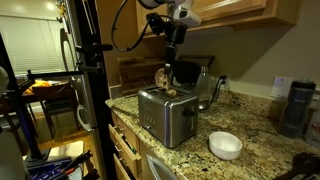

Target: Put two slices of bread into the toaster.

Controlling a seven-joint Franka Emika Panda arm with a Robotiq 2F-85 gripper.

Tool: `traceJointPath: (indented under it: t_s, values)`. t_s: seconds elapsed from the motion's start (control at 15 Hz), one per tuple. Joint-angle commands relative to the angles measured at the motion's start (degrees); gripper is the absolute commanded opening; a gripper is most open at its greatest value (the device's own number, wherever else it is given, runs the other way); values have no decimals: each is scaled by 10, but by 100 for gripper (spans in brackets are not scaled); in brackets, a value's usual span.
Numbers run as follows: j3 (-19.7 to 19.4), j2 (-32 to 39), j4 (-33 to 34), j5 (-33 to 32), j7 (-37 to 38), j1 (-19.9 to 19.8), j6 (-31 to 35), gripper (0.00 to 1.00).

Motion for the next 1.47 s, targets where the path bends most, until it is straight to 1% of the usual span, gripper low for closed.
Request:
traceJointPath:
  t_s: [0.0, 0.73, 1.07, 1.4]
  values:
    - [-11, 22, 31, 15, -8, 6, -32, 10]
    - [-14, 87, 114, 14, -6, 18, -99, 10]
    - [-17, 81, 109, 13, 2, 21, -134, 10]
    - [-17, 87, 104, 19, -8, 20, -122, 10]
